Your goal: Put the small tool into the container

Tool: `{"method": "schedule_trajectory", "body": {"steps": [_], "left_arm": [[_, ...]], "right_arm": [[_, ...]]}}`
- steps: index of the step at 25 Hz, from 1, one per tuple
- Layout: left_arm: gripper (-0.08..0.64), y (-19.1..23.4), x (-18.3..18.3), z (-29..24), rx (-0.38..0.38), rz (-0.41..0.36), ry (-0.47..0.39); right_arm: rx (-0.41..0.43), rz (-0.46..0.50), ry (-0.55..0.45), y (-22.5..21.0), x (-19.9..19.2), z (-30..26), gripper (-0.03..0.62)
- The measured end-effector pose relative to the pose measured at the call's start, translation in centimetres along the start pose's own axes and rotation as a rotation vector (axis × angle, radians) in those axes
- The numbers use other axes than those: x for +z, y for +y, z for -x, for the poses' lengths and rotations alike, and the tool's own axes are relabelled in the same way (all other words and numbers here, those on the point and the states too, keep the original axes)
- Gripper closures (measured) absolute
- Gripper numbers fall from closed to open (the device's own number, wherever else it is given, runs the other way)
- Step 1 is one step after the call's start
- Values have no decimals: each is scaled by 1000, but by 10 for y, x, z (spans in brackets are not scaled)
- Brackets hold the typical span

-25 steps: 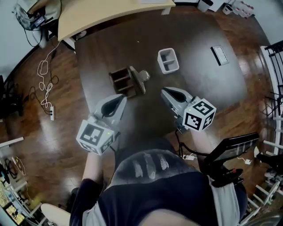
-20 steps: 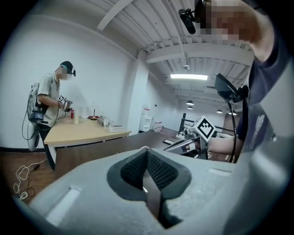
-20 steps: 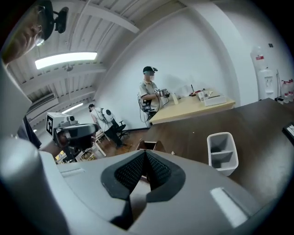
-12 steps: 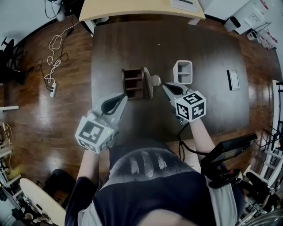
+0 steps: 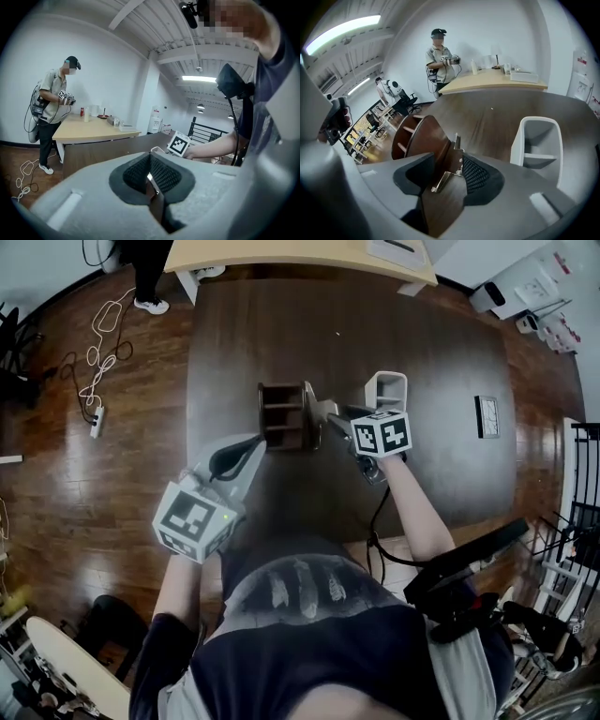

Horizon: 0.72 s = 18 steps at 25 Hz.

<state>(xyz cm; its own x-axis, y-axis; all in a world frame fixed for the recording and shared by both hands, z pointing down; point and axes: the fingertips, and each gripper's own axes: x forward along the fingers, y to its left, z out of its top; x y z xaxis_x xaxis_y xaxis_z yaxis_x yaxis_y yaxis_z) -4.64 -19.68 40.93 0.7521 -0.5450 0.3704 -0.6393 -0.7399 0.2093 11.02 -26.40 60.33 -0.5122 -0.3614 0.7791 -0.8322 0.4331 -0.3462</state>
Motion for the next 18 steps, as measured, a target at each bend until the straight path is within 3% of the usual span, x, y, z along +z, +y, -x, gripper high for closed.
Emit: {"method": "schedule_trajectory", "body": {"steps": [8,14,18], "left_arm": [[560,7,-9,22,42,45,-17],[560,9,-8,28,70,48,-29],[560,11,-12,25,58,58,-15]], "right_arm": [[-15,-87,142,-28,-22,-42,405],[86,-189,133,-21,-21,-50,510],[144,-199,90,-1,-12,-45,570]]}}
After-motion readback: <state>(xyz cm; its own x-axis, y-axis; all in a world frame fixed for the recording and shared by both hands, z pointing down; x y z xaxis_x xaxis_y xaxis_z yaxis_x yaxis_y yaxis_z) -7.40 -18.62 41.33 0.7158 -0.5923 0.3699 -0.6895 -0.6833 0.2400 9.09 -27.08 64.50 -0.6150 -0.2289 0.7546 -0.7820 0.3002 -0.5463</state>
